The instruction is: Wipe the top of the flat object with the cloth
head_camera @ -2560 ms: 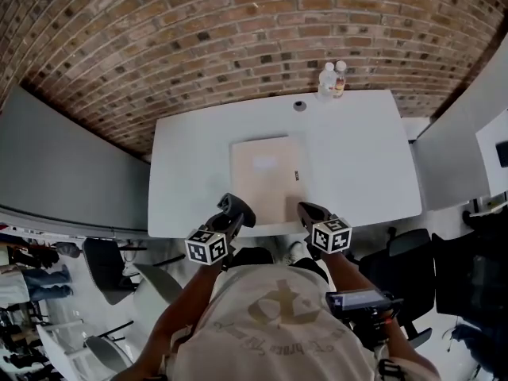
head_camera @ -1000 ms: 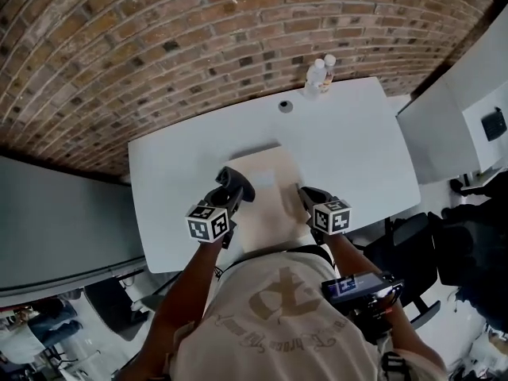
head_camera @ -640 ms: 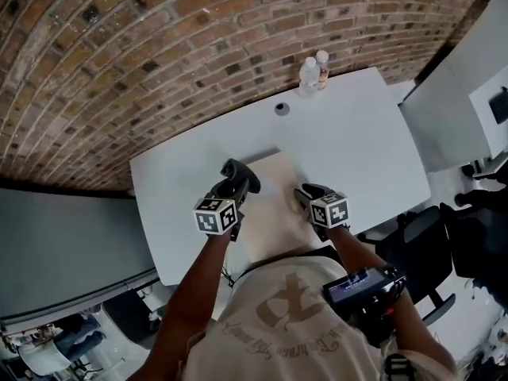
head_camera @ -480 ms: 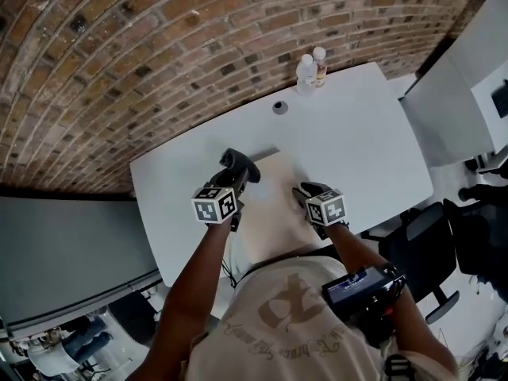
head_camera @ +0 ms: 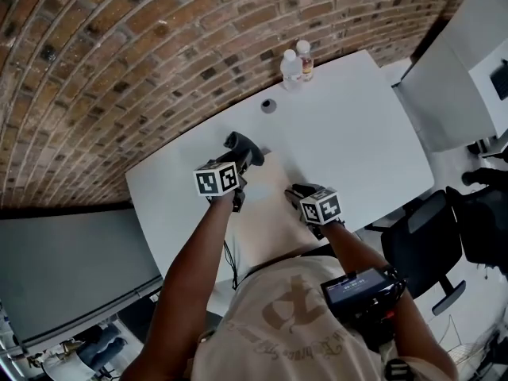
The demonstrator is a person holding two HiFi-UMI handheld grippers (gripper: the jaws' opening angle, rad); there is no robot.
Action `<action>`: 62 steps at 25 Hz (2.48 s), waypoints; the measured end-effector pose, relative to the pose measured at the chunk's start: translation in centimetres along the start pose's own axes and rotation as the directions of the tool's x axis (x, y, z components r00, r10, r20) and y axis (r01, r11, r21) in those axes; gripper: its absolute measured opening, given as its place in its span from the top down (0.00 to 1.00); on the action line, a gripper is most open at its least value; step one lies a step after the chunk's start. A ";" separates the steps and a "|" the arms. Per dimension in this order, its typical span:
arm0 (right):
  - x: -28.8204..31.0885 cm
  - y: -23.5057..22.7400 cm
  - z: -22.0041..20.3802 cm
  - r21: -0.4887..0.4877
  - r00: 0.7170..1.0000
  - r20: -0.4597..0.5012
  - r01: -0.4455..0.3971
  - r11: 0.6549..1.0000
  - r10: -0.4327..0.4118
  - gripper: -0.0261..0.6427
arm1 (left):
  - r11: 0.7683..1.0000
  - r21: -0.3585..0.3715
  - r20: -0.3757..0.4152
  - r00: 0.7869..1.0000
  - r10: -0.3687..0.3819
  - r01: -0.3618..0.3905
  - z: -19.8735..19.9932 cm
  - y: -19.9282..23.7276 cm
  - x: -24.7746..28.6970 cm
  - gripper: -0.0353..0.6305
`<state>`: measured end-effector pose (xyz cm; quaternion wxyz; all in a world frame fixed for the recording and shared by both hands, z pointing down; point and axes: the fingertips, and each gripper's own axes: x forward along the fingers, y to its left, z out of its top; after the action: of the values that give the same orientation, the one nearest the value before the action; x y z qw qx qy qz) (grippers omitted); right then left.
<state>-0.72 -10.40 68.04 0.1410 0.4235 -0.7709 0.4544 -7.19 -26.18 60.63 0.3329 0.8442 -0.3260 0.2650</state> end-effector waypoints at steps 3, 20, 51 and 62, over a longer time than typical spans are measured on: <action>0.2 0.0 -0.1 -0.004 1.000 -0.003 -0.006 1.000 0.006 0.75 | 1.000 -0.029 -0.026 1.000 0.011 -0.011 0.0 0.6 1.7 0.79; 0.1 -0.2 -0.1 -0.029 1.000 -0.005 0.008 1.000 -0.008 0.75 | 0.997 0.074 -0.339 0.940 0.037 -0.012 -2.3 1.0 8.5 0.79; -0.3 0.1 0.3 -0.107 0.993 -0.039 0.103 0.989 -0.108 0.74 | 0.981 0.033 -0.384 0.904 0.187 -0.189 -8.0 14.1 -4.6 0.79; -0.1 -0.2 -0.3 -0.113 0.990 -0.044 0.131 0.985 -0.137 0.74 | 0.957 -0.051 -0.283 0.923 0.262 -0.287 -9.0 16.7 -9.4 0.79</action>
<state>-0.57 -10.19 68.23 0.2141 0.4542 -0.7606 0.4115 -27.50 -25.52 66.63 0.3727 0.7293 -0.4038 0.4077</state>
